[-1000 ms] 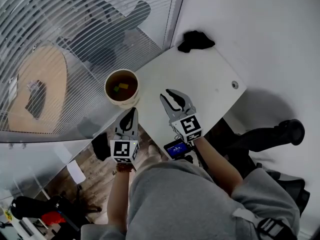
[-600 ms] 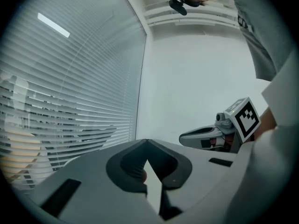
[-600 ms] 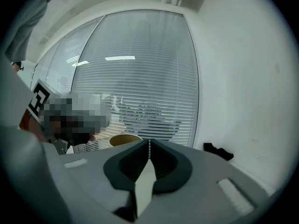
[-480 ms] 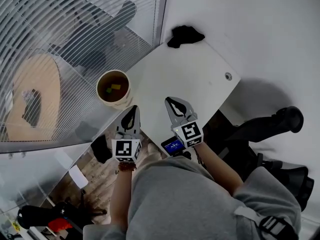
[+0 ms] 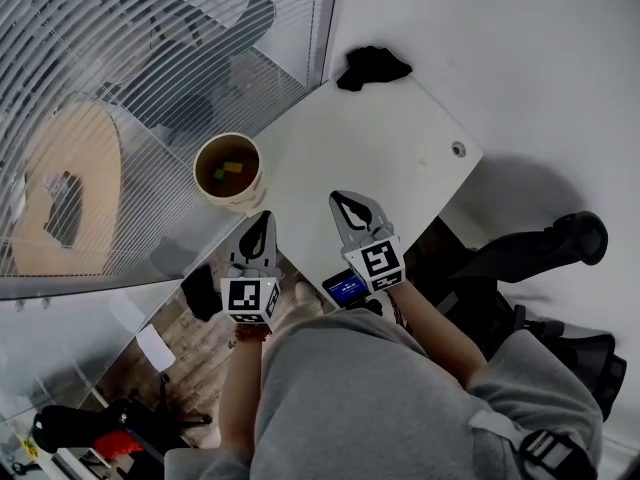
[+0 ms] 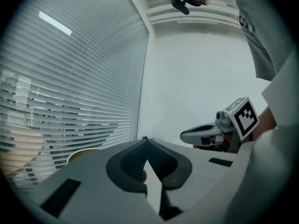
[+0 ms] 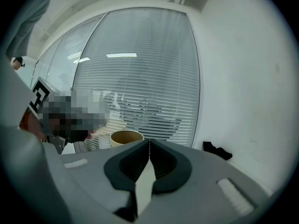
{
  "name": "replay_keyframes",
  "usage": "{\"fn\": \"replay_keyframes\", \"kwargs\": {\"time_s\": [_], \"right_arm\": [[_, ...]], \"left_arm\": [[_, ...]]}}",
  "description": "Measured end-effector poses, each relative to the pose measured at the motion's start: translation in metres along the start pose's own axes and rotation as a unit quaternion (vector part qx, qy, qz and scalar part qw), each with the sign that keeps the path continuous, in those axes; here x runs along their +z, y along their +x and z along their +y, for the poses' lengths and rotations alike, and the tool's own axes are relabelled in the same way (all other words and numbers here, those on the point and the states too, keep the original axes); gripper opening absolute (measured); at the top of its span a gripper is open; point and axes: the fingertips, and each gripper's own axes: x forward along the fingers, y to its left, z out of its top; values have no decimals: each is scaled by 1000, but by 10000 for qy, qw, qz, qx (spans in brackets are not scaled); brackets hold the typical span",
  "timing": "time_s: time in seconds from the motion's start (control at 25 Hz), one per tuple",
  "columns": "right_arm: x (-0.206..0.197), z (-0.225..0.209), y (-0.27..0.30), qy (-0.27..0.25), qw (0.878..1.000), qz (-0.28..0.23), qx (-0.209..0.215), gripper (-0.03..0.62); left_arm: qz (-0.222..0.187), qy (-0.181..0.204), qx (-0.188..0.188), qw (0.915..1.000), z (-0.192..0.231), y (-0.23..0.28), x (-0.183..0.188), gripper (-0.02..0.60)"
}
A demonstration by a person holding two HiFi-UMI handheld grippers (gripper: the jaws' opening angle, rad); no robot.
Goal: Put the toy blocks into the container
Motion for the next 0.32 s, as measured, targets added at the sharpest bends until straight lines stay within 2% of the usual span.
{"fn": "replay_keyframes", "kwargs": {"time_s": [0.32], "right_arm": [[-2,6,9,-214,9996,101,125,15]], "left_arm": [[93,-104,168,9998,12,-12,-14,6]]}}
